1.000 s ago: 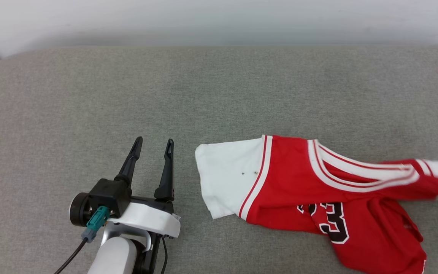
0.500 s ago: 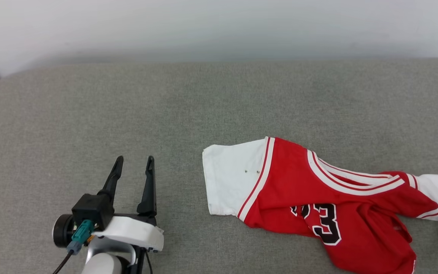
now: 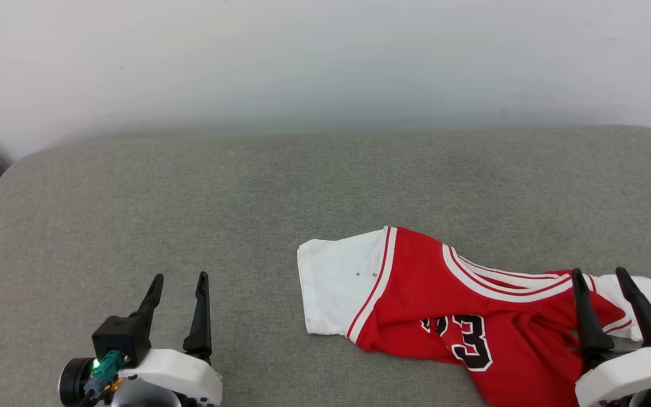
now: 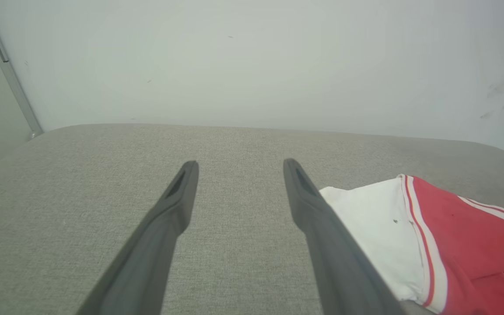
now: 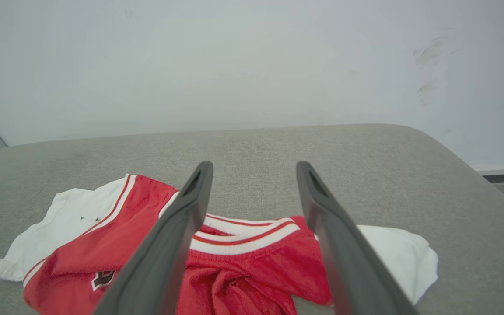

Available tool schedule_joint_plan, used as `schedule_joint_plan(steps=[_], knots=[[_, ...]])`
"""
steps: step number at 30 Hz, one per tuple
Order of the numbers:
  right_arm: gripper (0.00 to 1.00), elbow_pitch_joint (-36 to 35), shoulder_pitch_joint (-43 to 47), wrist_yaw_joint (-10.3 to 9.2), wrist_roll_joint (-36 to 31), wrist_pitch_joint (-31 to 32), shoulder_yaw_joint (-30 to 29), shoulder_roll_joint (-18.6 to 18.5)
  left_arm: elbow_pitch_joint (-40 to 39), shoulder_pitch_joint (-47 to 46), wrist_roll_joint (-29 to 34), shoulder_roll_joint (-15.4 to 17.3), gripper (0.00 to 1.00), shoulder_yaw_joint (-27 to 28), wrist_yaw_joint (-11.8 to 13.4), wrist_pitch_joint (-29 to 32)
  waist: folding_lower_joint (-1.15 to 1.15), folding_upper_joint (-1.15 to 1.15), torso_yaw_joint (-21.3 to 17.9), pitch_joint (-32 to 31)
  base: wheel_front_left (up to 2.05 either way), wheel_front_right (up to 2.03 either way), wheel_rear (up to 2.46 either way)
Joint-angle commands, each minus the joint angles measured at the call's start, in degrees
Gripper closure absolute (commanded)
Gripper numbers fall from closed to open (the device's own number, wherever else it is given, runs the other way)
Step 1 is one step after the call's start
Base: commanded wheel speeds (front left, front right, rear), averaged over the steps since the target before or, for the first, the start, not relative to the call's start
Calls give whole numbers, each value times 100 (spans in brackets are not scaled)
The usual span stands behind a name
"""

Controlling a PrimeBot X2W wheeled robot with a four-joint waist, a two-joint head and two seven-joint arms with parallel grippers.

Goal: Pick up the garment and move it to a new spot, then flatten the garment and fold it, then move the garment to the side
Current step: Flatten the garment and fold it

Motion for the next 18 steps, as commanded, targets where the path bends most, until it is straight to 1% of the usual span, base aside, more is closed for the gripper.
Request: schedule_joint_plan(steps=[1,4,8,10,13,18], knots=[[0,-145,126,-2,-56,15,44,38,2,43,-48,43,0,20,27,24,0,0,-69,-53,0,0,0],[0,-437,316,-2,-105,146,207,192,20,45,-33,97,0,1,22,119,0,0,-169,-86,0,0,0],[0,-752,398,-2,-156,270,335,308,86,-241,-29,155,0,-103,-90,322,0,0,-351,-14,0,0,0],[0,-852,359,-2,-196,315,394,347,170,-474,-24,196,0,-192,-196,478,0,0,-471,72,0,0,0],[0,-968,229,-1,-203,337,485,381,358,-977,-58,241,0,-362,-419,855,0,0,-656,253,0,0,0],[0,-953,37,-2,-124,313,635,397,903,-1820,-233,418,0,-563,-787,1804,0,0,-953,608,0,0,0]])
